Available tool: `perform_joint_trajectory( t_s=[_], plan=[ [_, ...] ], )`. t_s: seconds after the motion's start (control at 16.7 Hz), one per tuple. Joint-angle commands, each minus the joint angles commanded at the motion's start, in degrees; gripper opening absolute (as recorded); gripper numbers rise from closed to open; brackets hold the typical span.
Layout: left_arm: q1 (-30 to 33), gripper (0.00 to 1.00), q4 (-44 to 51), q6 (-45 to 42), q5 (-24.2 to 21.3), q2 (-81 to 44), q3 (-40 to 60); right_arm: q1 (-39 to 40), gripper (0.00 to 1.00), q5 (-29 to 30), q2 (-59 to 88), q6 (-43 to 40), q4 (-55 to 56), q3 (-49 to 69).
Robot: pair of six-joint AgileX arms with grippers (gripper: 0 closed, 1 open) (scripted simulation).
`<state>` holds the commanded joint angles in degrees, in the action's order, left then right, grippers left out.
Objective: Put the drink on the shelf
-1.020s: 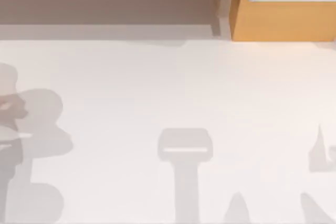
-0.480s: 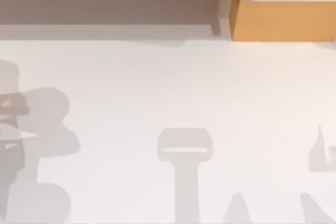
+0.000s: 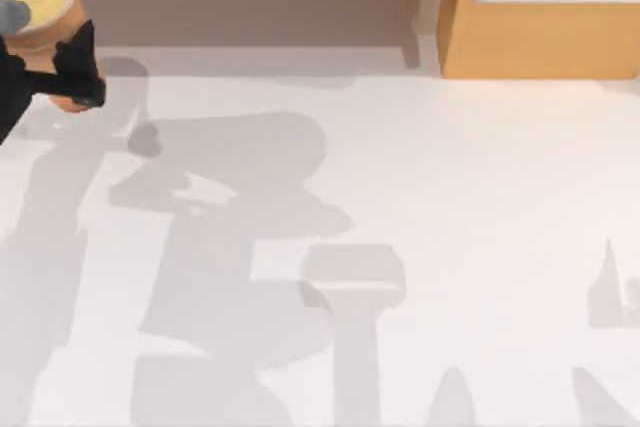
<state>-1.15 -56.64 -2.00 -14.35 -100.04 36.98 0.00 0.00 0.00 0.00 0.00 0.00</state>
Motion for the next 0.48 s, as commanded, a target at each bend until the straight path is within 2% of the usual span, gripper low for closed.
perform_joint_trajectory(
  t_s=[0.3,0.48],
  plan=[
    [16.57,0.0,17.38,3.31,10.58,0.64,15.33,0.0,1.0,0.0,0.0,0.0,0.0,0.0],
    [24.5,0.0,28.31,5.18,18.07,-0.83,26.29,0.0,1.0,0.0,0.0,0.0,0.0,0.0]
  ],
)
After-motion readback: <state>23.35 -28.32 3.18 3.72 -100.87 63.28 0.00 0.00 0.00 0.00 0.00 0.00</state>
